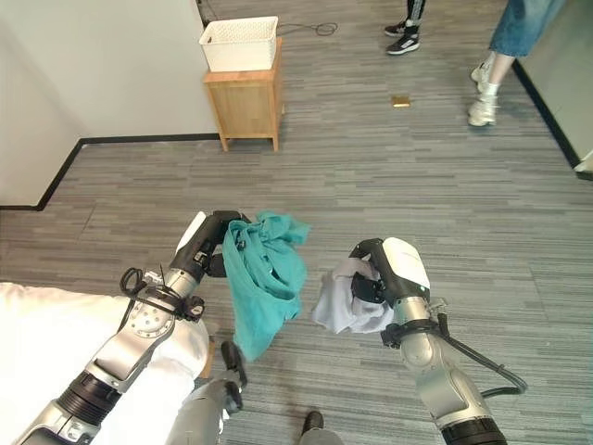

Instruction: Pick up bed clothes into laundry basket.

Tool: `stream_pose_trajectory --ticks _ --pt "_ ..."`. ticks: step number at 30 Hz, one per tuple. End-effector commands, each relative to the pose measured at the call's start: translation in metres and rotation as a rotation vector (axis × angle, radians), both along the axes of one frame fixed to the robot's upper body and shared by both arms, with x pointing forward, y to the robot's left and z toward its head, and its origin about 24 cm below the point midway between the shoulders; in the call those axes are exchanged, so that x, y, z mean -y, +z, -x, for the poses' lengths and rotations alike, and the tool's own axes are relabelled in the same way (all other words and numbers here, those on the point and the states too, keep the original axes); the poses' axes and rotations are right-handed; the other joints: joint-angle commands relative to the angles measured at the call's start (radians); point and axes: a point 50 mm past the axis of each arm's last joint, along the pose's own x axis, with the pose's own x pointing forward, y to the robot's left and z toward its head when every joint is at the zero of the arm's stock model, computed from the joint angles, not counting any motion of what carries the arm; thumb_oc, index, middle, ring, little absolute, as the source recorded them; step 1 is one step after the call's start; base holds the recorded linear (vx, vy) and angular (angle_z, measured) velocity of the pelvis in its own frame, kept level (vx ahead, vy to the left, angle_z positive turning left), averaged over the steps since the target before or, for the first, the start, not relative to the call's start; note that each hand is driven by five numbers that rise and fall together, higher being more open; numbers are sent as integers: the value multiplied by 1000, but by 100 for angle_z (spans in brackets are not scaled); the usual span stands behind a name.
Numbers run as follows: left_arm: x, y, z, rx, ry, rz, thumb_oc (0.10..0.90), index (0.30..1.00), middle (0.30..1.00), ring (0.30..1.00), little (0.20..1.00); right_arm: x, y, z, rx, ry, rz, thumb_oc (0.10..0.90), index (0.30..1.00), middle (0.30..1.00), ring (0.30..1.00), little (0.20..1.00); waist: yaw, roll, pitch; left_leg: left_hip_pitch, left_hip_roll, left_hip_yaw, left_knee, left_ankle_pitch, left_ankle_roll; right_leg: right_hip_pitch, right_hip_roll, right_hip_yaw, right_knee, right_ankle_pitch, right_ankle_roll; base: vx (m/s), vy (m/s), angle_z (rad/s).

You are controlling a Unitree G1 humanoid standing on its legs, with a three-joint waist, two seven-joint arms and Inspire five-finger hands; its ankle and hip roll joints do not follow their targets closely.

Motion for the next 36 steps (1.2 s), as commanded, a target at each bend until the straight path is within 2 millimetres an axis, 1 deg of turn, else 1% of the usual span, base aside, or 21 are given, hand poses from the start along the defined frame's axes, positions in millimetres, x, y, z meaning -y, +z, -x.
stream_pose_trajectory --ticks 1,2,3,4,5,7,8,10,11,12,14,17,23,25,28,29,30,33,34,35,36 --pt "-1 66 -1 296 -12 143 400 300 300 300 300 -19 67 -17 292 126 51 400 300 300 300 300 13 -8 -130 84 31 36 15 5 12 101 -18 25 5 -178 73 745 119 -100" --pt "-3 64 -1 285 -9 140 400 300 300 300 300 -20 66 -17 291 128 54 400 300 300 300 300 16 -8 -142 92 34 49 15 31 19 118 -13 30 5 -183 67 810 120 -99" --pt "-5 64 0 282 -9 137 400 300 300 300 300 -24 62 -18 274 139 61 400 300 300 300 300 31 -36 -154 114 13 59 15 20 40 154 -28 36 5 -164 75 554 52 -96" --pt "-4 61 1 268 -14 135 400 300 300 300 300 -27 60 -18 269 150 68 400 300 300 300 300 37 -48 -153 147 2 75 15 9 63 135 -52 28 102 -149 100 671 124 -107" --pt "-1 64 -2 270 -25 135 400 300 300 300 300 -30 63 -22 276 154 74 400 300 300 300 300 15 -57 -130 211 -13 100 15 -24 88 36 -97 24 359 -89 164 531 170 -91" --pt "7 68 -7 285 -39 127 400 300 300 300 300 -33 71 -25 303 170 83 400 300 300 300 300 -32 -49 -88 279 -19 115 15 -67 108 -123 -134 47 636 28 219 361 220 -14" --pt "11 74 -11 307 -35 131 400 300 300 300 300 -35 76 -29 319 176 92 400 300 300 300 300 -64 -25 -63 335 -10 135 15 -106 113 -233 -185 24 726 44 224 332 175 52" --pt "17 82 -13 340 -52 141 400 300 300 300 300 -31 77 -28 326 156 86 400 300 300 300 300 -85 -14 -45 378 -14 121 15 -148 102 -313 -219 -30 587 -32 163 529 -6 61" --pt "23 84 -15 348 -66 129 400 300 300 300 300 -26 77 -25 333 130 76 400 300 300 300 300 -110 -26 -46 414 -35 101 15 -187 92 -319 -190 -37 376 -45 139 912 -279 66" --pt "28 86 -18 361 -68 124 400 300 300 300 300 -17 77 -22 339 86 85 400 300 300 300 300 -136 -47 -63 479 -50 92 15 -251 68 -346 -190 -56 75 62 169 657 -264 72" --pt "29 84 -19 358 -67 119 400 300 300 300 300 -15 76 -22 340 77 88 400 300 300 300 300 -138 -45 -68 503 -47 100 15 -270 64 -346 -194 -82 5 98 185 429 -136 84" --pt "26 83 -17 369 -60 106 400 300 300 300 300 -14 77 -21 348 66 100 400 300 300 300 300 -130 -48 -75 573 -46 137 15 -314 54 -439 -228 -166 5 108 201 392 -132 53" --pt "42 84 -14 380 -114 95 400 300 300 300 300 -3 71 -12 331 34 89 400 300 300 300 300 -161 -41 -125 653 -37 93 15 -335 34 -366 -212 -146 5 165 190 417 -189 17" --pt "44 82 -14 368 -114 111 400 300 300 300 300 -2 70 -13 322 36 72 400 300 300 300 300 -159 -21 -119 612 49 99 209 -292 -23 -285 -184 -185 5 125 161 322 -365 0" --pt "40 77 -15 326 -87 145 400 300 300 300 300 0 74 -16 318 45 65 400 300 300 300 300 -129 -14 -96 444 189 48 676 -98 -87 -183 -131 -208 5 47 79 263 -402 4" --pt "40 77 -15 327 -87 145 400 300 300 300 300 0 74 -16 318 45 65 400 300 300 300 300 -133 -10 -94 431 201 38 696 -102 -93 -183 -123 -212 5 43 73 294 -359 -15" --pt "35 71 -15 301 -54 154 400 300 300 300 300 -1 76 -17 317 54 63 400 300 300 300 300 -108 -33 -84 361 214 39 801 -92 -77 -141 -120 -212 5 21 56 230 -222 -31" --pt "26 61 -16 259 -6 157 400 300 300 300 300 -4 72 -20 288 65 56 400 300 300 300 300 -81 -56 -71 312 251 104 756 -122 -48 -114 -129 -204 5 11 54 222 -78 -41" --pt "14 47 -14 216 46 145 400 300 300 300 300 -5 65 -20 264 69 35 400 300 300 300 300 -58 -56 -76 288 226 137 585 -153 -32 -97 -126 -195 5 -2 71 467 68 -34" --pt "3 31 -8 167 88 136 400 300 300 300 300 -6 58 -19 237 73 41 400 300 300 300 300 -33 -53 -89 267 152 160 382 -153 -19 -75 -122 -172 5 -18 91 387 81 -42" --pt "3 30 -7 165 88 136 400 300 300 300 300 -6 58 -19 236 73 41 400 300 300 300 300 -32 -57 -92 275 144 164 366 -146 -18 -76 -127 -170 5 -18 93 308 89 -48"
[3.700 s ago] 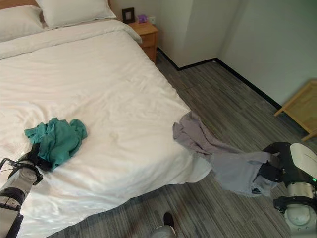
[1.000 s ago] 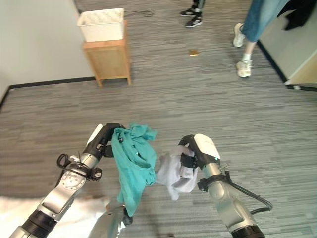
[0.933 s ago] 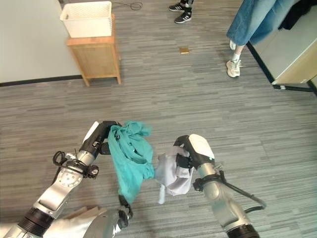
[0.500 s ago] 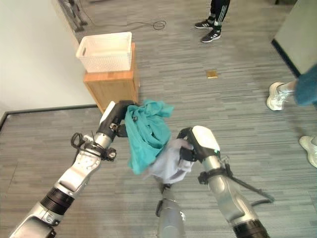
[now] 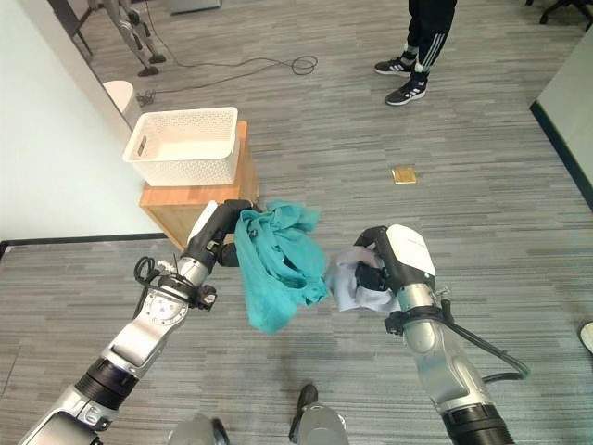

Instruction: Pick up bed clothes into laundry basket.

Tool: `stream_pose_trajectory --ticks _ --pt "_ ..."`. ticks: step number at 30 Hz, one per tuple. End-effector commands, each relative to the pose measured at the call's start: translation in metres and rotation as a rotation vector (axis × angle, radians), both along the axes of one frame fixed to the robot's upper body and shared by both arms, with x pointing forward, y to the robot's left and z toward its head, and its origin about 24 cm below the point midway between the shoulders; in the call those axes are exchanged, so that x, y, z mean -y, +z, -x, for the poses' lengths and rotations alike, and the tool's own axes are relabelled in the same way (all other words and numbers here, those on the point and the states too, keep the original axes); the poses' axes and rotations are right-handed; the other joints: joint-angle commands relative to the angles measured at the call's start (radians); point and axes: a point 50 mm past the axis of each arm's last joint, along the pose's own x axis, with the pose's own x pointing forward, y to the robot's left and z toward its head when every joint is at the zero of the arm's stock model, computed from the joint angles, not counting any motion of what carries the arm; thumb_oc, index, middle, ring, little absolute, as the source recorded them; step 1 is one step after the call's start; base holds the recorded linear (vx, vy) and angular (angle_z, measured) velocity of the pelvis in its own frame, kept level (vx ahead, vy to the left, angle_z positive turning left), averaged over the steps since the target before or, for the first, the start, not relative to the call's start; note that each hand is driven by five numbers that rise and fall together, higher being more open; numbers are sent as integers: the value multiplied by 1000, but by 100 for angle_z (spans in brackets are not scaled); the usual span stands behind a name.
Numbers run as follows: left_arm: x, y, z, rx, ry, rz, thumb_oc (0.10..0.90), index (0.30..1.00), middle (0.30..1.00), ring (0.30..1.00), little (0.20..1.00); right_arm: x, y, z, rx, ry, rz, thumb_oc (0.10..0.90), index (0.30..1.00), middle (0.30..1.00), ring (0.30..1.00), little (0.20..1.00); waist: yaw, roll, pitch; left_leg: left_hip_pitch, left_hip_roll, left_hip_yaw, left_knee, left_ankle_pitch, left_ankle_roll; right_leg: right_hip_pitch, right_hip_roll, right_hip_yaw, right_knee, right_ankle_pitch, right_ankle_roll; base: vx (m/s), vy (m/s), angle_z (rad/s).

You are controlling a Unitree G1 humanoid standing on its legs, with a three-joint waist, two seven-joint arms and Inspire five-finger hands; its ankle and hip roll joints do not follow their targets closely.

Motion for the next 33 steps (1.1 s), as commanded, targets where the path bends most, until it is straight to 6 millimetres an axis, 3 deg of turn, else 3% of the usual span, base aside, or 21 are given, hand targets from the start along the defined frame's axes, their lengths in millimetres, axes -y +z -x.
stream_pose_trajectory --ticks 1,2,3,7,8,9,10,13,17,19,21,22,24,25,27,28,30,31,32,33 --pt "-10 32 1 170 66 119 400 300 300 300 300 -4 38 -3 177 93 58 400 300 300 300 300 48 38 -112 57 -61 -20 -263 61 -10 35 -52 -54 -102 -49 147 262 38 -84" --pt "-15 28 3 157 85 108 400 300 300 300 300 -3 35 -3 168 92 65 400 300 300 300 300 61 47 -114 50 -74 -28 -353 121 -19 55 -39 -48 -102 -57 148 389 45 -88" --pt "-18 25 4 148 95 105 400 300 300 300 300 -2 36 -3 170 82 72 400 300 300 300 300 64 51 -118 45 -69 -23 -390 126 -31 71 -37 -45 -102 -71 148 355 23 -70" --pt "-23 25 7 156 123 92 400 300 300 300 300 -4 40 -4 209 74 65 400 300 300 300 300 61 50 -113 44 -21 152 -429 174 -41 126 -29 -71 -102 -107 123 235 -13 -33" --pt "-24 25 7 156 123 92 400 300 300 300 300 -4 40 -4 209 74 65 400 300 300 300 300 62 50 -111 46 -21 153 -428 173 -42 128 -29 -70 -102 -107 123 245 -49 -24" --pt "-26 28 8 170 128 98 400 300 300 300 300 -7 43 -2 230 83 64 400 300 300 300 300 49 52 -124 75 -1 239 -411 181 -35 145 -14 -84 -102 -113 118 255 -12 -22" --pt "-27 29 9 171 135 95 400 300 300 300 300 -9 42 -1 227 91 70 400 300 300 300 300 47 59 -137 104 -17 253 -440 181 -21 151 -7 -80 -102 -114 122 358 23 6" --pt "-26 30 10 175 136 97 400 300 300 300 300 -16 50 -2 268 112 82 400 300 300 300 300 43 67 -170 125 -59 209 -483 179 -2 183 1 -63 -102 -136 122 261 71 40" --pt "-29 30 11 182 138 77 400 300 300 300 300 -24 62 -3 329 143 85 400 300 300 300 300 43 61 -197 150 -68 228 -485 162 17 208 -2 -62 -102 -154 122 260 76 -2" --pt "-30 34 11 193 132 65 400 300 300 300 300 -29 87 -1 434 180 127 400 300 300 300 300 51 50 -216 158 -85 227 -487 144 33 233 -5 -79 -102 -159 125 198 92 -7" --pt "-29 34 10 193 129 63 400 300 300 300 300 -31 96 0 471 194 142 400 300 300 300 300 54 46 -221 162 -89 226 -488 137 37 242 -5 -86 -102 -154 126 128 88 26" --pt "-30 35 10 194 126 58 400 300 300 300 300 -33 116 5 557 221 176 400 300 300 300 300 60 38 -232 178 -97 228 -492 114 50 253 -14 -114 -59 -144 135 175 162 30" --pt "-29 36 10 195 121 57 400 300 300 300 300 -34 127 9 604 227 190 400 300 300 300 300 58 37 -230 190 -107 224 -492 88 65 226 -40 -127 33 -154 154 108 173 45" --pt "-28 35 11 190 109 56 400 300 300 300 300 -35 149 14 696 244 237 400 300 300 300 300 46 34 -218 209 -127 204 -492 50 83 162 -90 -131 200 -130 192 97 187 40" --pt "-24 36 10 198 100 65 400 300 300 300 300 -37 174 18 805 255 296 400 300 300 300 300 24 28 -195 229 -147 169 -492 16 99 64 -129 -88 377 -82 233 61 161 48" --pt "-24 37 10 199 100 65 400 300 300 300 300 -37 174 18 805 256 296 400 300 300 300 300 24 28 -196 227 -149 169 -492 15 100 60 -132 -87 383 -85 234 -2 61 92" --pt "-20 36 9 197 90 80 400 300 300 300 300 -37 200 20 898 252 350 400 300 300 300 300 12 26 -177 237 -152 130 -492 2 96 4 -142 -56 376 -110 219 -16 -59 68" --pt "-15 35 9 192 66 95 400 300 300 300 300 -30 222 21 961 218 397 400 300 300 300 300 13 16 -171 225 -147 75 -492 1 84 -25 -118 3 260 -147 183 -80 -180 37" --pt "-11 34 9 186 50 102 400 300 300 300 300 -28 233 23 990 205 429 400 300 300 300 300 12 10 -171 208 -144 61 -492 20 83 -36 -92 38 177 -129 168 -71 -160 64" --pt "-11 34 8 187 51 105 400 300 300 300 300 -28 234 22 992 207 432 400 300 300 300 300 7 17 -173 204 -139 57 -492 22 82 -30 -85 32 160 -119 166 9 -153 142"
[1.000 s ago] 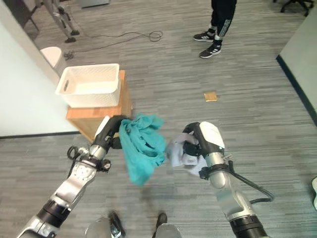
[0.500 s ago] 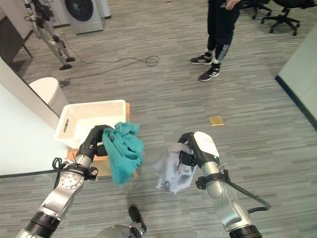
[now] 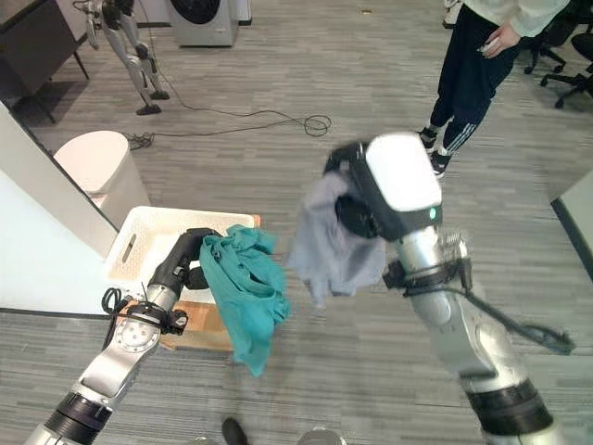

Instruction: Pick up bed clothes into laundry basket.

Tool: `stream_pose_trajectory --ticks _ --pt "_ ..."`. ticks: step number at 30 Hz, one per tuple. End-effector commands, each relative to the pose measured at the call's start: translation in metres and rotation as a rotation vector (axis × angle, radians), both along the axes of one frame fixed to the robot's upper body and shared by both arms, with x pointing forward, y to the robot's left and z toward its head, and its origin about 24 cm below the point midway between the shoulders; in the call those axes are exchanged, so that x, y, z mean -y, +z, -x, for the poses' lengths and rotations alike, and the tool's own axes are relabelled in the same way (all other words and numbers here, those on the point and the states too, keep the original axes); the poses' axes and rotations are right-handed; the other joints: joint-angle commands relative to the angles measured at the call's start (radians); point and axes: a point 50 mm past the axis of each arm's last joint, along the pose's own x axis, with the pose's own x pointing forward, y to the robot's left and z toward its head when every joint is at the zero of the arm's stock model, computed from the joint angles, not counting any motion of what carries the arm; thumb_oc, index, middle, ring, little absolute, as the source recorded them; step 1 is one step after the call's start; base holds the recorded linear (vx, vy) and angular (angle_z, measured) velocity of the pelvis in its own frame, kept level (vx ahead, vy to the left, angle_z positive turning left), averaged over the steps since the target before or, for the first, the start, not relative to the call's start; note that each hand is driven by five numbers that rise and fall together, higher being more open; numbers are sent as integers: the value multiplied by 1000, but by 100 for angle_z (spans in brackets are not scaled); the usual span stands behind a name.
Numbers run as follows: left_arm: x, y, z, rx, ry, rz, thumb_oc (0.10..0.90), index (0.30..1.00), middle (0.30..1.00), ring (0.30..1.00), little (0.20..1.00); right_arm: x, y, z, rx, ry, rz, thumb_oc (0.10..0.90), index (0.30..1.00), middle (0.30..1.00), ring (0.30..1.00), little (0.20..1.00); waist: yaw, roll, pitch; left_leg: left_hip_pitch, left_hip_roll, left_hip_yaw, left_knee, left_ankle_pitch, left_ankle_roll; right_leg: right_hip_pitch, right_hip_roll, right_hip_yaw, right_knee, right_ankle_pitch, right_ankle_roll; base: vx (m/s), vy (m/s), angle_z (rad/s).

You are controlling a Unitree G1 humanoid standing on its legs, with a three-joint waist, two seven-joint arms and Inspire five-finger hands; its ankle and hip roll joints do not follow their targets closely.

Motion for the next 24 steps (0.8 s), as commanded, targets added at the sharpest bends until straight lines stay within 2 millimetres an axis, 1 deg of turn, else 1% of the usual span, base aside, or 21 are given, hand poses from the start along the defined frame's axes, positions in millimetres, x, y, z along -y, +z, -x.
stream_pose_trajectory --ticks 1,2,3,4,5,6,8,10,12,14,15,16,18,20,21,22,24 --pt "19 37 4 219 -105 94 400 300 300 300 300 8 80 12 354 -17 -18 400 300 300 300 300 27 -65 -140 -37 44 50 1 -96 -151 112 46 114 -353 114 33 63 -140 151" --pt "22 37 1 214 -122 89 400 300 300 300 300 11 87 11 366 -37 -8 400 300 300 300 300 38 -81 -146 -41 37 23 1 -100 -152 118 41 146 -397 138 38 55 -183 134" --pt "23 36 2 210 -129 92 400 300 300 300 300 12 91 11 367 -51 3 400 300 300 300 300 47 -93 -153 -42 35 9 1 -99 -155 134 39 138 -417 147 37 -2 -180 111" --pt "21 35 1 201 -126 92 400 300 300 300 300 13 93 9 358 -62 13 400 300 300 300 300 63 -102 -164 -43 40 12 1 -93 -159 142 28 107 -439 166 39 24 -189 118" --pt "18 33 2 196 -119 92 400 300 300 300 300 11 97 6 354 -62 11 400 300 300 300 300 83 -114 -176 -36 42 13 1 -93 -166 175 18 74 -475 181 46 34 -204 125" --pt "16 31 2 189 -114 87 400 300 300 300 300 9 102 3 357 -69 20 400 300 300 300 300 94 -118 -187 -40 47 8 1 -85 -173 185 22 62 -488 188 46 44 -182 74" --pt "10 29 4 184 -98 90 400 300 300 300 300 4 109 1 357 -55 41 400 300 300 300 300 117 -127 -204 -41 53 -7 1 -85 -181 204 22 35 -488 178 53 8 -138 41" --pt "4 26 5 173 -78 91 400 300 300 300 300 -3 114 -6 335 -44 57 400 300 300 300 300 139 -128 -219 -50 61 -13 1 -71 -188 207 26 14 -488 178 54 -21 -104 13" --pt "-3 23 6 162 -49 89 400 300 300 300 300 -13 120 -12 320 -17 70 400 300 300 300 300 155 -130 -229 -56 69 -20 1 -60 -197 214 27 -11 -488 175 53 -12 -107 -4" --pt "-11 21 9 157 -22 86 400 300 300 300 300 -17 125 -14 309 -5 74 400 300 300 300 300 173 -133 -232 -62 75 -27 1 -51 -203 221 30 -30 -488 172 52 -13 -90 11" --pt "-12 21 9 157 -19 88 400 300 300 300 300 -18 125 -15 309 -3 75 400 300 300 300 300 170 -132 -232 -63 76 -28 1 -51 -204 221 30 -31 -488 172 52 -10 -122 11" --pt "-26 20 13 162 34 63 400 300 300 300 300 -21 130 -18 305 -10 81 400 300 300 300 300 189 -136 -234 -71 81 -42 1 -40 -212 227 35 -46 -488 168 48 -9 -115 17" --pt "-44 24 18 191 97 21 400 300 300 300 300 -21 135 -20 306 -22 79 400 300 300 300 300 212 -139 -234 -74 85 -57 1 -35 -222 237 36 -63 -488 159 46 0 -138 33" --pt "-65 28 28 221 173 -29 400 300 300 300 300 -19 142 -22 311 -40 74 400 300 300 300 300 237 -141 -235 -82 91 -73 1 -25 -231 239 41 -79 -488 153 41 -8 -105 33" --pt "-66 28 29 220 175 -29 400 300 300 300 300 -19 143 -22 311 -38 74 400 300 300 300 300 235 -140 -236 -86 92 -73 1 -21 -230 236 42 -79 -488 156 40 -21 -110 28" --pt "-84 25 42 214 244 -66 400 300 300 300 300 -15 150 -23 321 -72 76 400 300 300 300 300 258 -143 -237 -92 97 -87 1 -13 -236 236 46 -88 -488 152 37 -21 -109 27" --pt "-100 20 57 191 313 -80 400 300 300 300 300 -10 153 -26 313 -99 60 400 300 300 300 300 281 -143 -231 -97 101 -105 1 -10 -240 237 50 -85 -488 143 36 -23 -102 16"
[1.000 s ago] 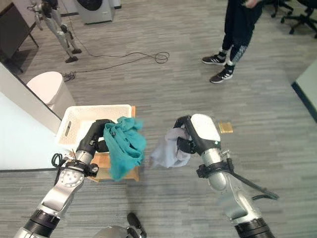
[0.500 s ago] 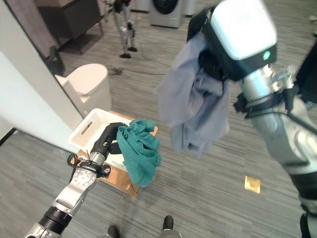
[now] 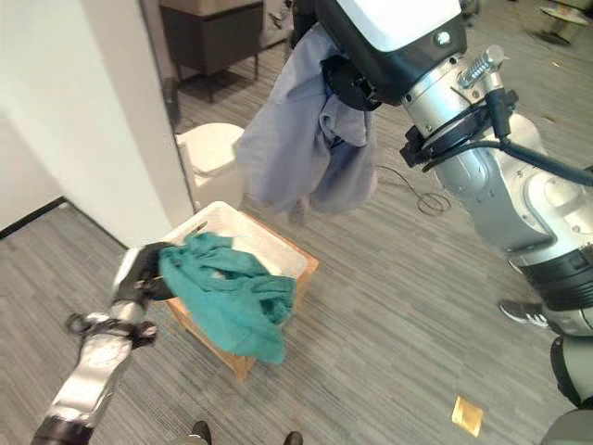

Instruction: Pick up bed clothes into laundry basket.

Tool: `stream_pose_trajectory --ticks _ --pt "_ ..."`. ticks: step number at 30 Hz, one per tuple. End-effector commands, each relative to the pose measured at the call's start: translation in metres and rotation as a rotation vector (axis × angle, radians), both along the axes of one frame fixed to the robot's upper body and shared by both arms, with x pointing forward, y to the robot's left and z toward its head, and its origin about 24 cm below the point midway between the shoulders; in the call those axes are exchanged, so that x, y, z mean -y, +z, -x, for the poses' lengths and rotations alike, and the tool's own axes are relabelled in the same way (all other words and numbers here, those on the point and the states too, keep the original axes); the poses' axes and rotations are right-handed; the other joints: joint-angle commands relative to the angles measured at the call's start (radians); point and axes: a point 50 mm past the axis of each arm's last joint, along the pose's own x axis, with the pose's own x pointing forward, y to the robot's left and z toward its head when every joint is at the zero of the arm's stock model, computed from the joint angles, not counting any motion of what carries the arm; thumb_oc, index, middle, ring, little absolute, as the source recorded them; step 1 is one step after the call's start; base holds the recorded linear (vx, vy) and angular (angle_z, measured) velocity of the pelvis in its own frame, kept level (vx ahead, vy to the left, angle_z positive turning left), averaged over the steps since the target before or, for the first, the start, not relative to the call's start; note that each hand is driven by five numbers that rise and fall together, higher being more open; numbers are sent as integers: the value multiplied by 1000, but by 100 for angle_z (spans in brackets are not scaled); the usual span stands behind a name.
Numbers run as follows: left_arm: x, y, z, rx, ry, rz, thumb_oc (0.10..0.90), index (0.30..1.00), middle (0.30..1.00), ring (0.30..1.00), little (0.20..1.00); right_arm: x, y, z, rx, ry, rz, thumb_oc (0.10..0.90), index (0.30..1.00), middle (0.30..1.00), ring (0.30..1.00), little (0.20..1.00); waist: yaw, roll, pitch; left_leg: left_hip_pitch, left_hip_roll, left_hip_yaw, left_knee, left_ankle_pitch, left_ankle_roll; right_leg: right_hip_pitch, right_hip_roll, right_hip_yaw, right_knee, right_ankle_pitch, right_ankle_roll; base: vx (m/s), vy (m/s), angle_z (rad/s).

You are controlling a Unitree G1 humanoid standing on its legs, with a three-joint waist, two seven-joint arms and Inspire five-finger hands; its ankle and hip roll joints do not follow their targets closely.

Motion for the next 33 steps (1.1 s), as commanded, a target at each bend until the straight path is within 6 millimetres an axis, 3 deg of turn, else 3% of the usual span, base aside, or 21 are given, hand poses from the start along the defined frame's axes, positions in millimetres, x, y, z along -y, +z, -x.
stream_pose_trajectory --ticks 1,3,4,7,9,14,19,27,33 --pt "-1 52 8 280 -56 -137 400 300 300 300 300 17 56 9 189 -58 -141 400 300 300 300 300 55 -25 -140 -94 34 -22 1 -84 -33 61 -88 -41 7 -167 89 -42 -85 15" --pt "-14 42 23 232 -12 -127 400 300 300 300 300 27 51 1 153 -85 -196 400 300 300 300 300 84 -18 -126 -93 39 -27 1 -77 -35 66 -83 -36 7 -177 86 -32 -102 12" --pt "-16 41 22 225 -11 -99 400 300 300 300 300 43 44 -2 146 -140 -233 400 300 300 300 300 90 -27 -111 -99 57 20 1 -41 -44 79 -89 -82 7 -182 76 -50 -97 17" --pt "-9 44 14 228 -66 -75 400 300 300 300 300 66 33 -6 114 -259 -222 400 300 300 300 300 66 -28 -102 -88 113 144 6 -20 -52 127 -86 -173 7 -209 68 -8 -71 80" --pt "-6 42 13 219 -85 -68 400 300 300 300 300 67 29 -8 102 -265 -225 400 300 300 300 300 61 -24 -107 -84 117 157 5 -14 -52 137 -85 -191 7 -208 67 8 -8 104" --pt "-2 31 14 177 -104 -54 400 300 300 300 300 62 4 -16 46 -240 -235 400 300 300 300 300 63 -8 -130 -82 112 150 1 -21 -48 155 -95 -220 7 -205 73 62 42 21" --pt "0 27 13 160 -107 -36 400 300 300 300 300 55 -20 -26 -33 -263 -173 400 300 300 300 300 77 -14 -132 -86 109 149 1 -27 -47 147 -100 -219 7 -204 75 57 36 -2" --pt "5 20 15 128 -135 -22 400 300 300 300 300 69 -68 -30 -160 -316 -223 400 300 300 300 300 88 -16 -125 -115 108 138 1 -40 -44 126 -107 -224 7 -201 80 41 25 -1" --pt "6 20 15 129 -146 -10 400 300 300 300 300 72 -90 -41 -252 -348 -243 400 300 300 300 300 109 -30 -113 -130 108 138 1 -43 -43 108 -111 -224 7 -194 85 5 10 0"
